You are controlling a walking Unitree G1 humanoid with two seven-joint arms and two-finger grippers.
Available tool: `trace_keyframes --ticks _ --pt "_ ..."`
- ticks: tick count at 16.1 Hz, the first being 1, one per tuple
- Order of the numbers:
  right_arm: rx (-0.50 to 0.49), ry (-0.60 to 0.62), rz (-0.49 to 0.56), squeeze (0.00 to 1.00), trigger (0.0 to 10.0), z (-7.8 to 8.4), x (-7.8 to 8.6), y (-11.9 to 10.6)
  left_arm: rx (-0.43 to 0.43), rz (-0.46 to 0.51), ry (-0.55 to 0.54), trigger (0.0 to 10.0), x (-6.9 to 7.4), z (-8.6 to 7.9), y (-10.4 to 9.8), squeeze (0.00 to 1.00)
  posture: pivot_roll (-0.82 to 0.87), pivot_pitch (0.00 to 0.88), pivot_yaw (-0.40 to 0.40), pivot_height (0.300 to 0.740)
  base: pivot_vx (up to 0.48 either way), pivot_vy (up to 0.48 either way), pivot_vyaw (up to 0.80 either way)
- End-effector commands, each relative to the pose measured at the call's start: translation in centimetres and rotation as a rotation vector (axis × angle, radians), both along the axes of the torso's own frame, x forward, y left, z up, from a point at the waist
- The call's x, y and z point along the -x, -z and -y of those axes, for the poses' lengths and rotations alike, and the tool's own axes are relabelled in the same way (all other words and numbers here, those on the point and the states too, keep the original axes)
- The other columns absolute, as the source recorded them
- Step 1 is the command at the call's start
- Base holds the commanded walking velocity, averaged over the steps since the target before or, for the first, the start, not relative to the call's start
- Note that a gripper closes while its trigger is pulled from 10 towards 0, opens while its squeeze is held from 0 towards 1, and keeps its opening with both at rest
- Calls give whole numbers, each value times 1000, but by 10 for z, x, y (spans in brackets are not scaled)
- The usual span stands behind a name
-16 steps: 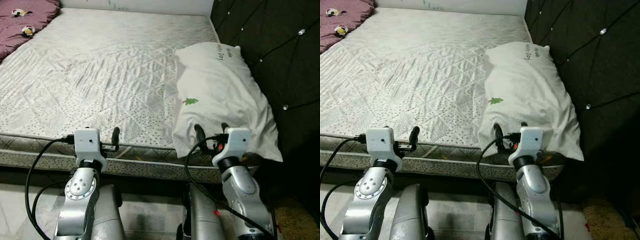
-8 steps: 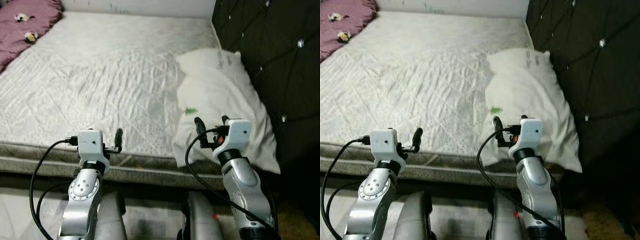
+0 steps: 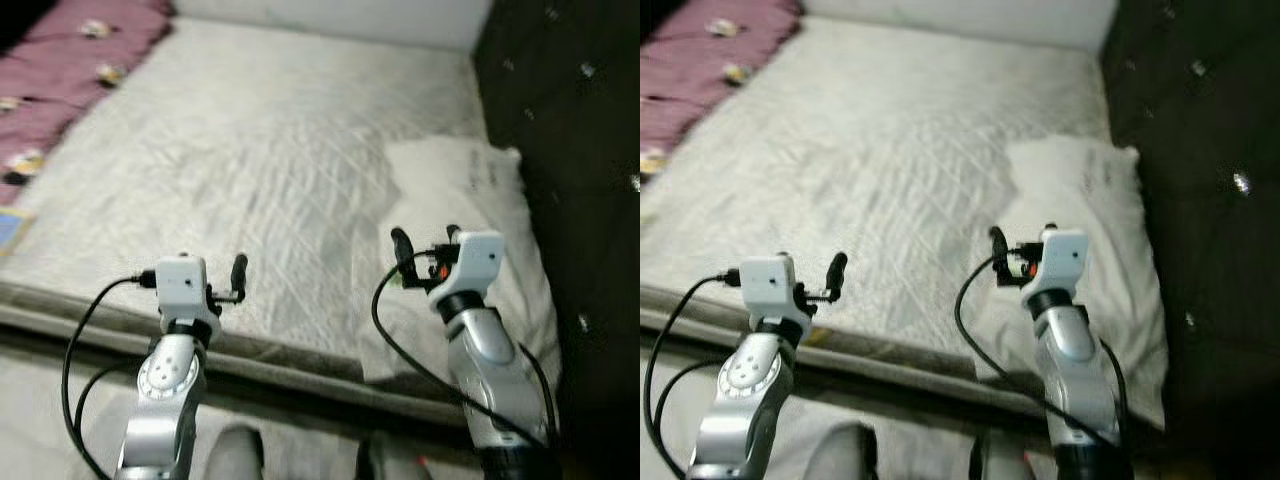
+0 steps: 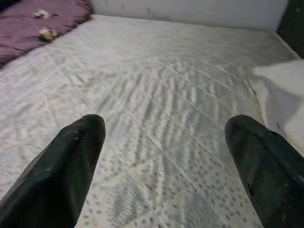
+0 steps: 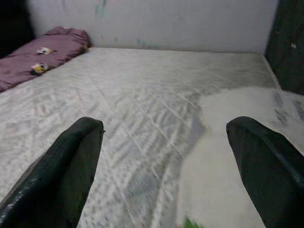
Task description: Clean up the room
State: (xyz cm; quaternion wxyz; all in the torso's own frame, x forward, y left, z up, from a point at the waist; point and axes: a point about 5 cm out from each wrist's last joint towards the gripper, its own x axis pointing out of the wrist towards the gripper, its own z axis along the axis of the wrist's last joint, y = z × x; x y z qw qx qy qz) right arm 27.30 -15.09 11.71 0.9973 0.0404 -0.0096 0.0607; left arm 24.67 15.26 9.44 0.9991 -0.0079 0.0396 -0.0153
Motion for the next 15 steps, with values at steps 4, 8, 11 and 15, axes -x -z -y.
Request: trace_keyframes --ticks 4,8,11,15 --pt "-4 10 -6 0 10000 2 -4 0 -10 -8 1 10000 -1 0 2 0 22 0 -21 740 0 0 0" --pt "0 29 -22 0 10000 5 -3 3 16 -12 3 10000 -1 1 4 0 17 0 -22 740 0 0 0" --pt "-2 53 -32 0 10000 8 -3 6 26 -1 -17 10000 -4 -1 1 0 18 0 -24 740 0 0 0" --pt "-11 57 -66 0 10000 7 -1 11 34 -22 -16 10000 -4 -1 4 0 15 0 -24 740 0 0 -162"
